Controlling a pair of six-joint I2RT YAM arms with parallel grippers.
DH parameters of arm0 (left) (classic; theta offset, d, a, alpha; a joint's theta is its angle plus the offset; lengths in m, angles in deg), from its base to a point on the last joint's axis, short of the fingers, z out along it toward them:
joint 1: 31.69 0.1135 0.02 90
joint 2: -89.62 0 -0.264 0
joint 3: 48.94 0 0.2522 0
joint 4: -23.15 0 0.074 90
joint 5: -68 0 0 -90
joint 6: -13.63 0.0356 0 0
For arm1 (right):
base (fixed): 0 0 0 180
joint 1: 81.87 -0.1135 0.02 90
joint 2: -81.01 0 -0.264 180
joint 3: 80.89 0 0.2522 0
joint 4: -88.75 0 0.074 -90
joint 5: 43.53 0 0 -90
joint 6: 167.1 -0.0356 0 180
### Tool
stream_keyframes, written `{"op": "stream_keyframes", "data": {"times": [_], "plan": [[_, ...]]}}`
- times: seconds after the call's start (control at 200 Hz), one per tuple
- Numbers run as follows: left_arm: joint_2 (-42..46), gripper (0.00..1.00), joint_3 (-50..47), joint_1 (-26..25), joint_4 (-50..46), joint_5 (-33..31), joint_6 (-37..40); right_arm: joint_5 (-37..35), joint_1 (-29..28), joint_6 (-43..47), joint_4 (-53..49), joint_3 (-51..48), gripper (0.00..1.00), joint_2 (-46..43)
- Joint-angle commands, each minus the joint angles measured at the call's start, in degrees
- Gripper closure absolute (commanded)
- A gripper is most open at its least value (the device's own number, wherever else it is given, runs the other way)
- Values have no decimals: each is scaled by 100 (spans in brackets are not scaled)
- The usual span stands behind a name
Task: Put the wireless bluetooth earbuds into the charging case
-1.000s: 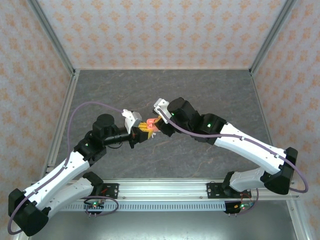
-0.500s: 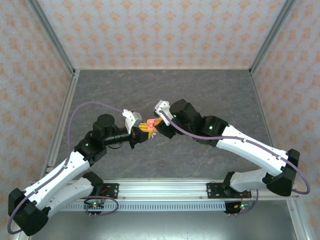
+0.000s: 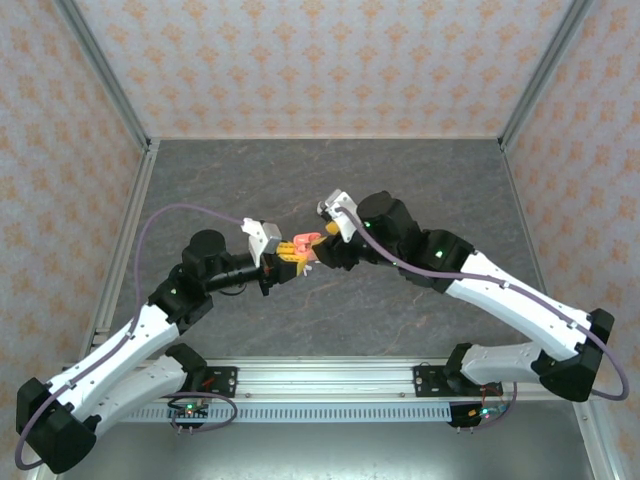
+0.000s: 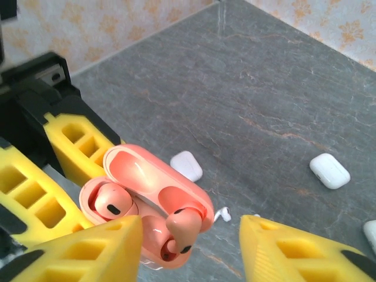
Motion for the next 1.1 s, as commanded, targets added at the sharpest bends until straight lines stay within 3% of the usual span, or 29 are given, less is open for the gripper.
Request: {"op": "stream_keyframes", "data": {"times": [0.0, 0.105, 0.275, 0.651, 1.091], "plan": [[138, 100, -85, -25, 438, -35, 99, 463, 186, -340, 357, 85, 45, -368], [139, 100, -121, -20, 508, -151, 187, 596, 338, -635, 224, 190, 38, -437], [140, 100, -163, -21, 740, -342, 365, 950, 660, -1224, -140, 308, 37, -444], [86, 100, 59, -22, 783, -203, 788, 1729, 748, -1521, -412, 620, 49, -98], [82, 100, 111, -29, 713, -105, 815, 1536, 748, -1438, -628, 991, 54, 484]]}}
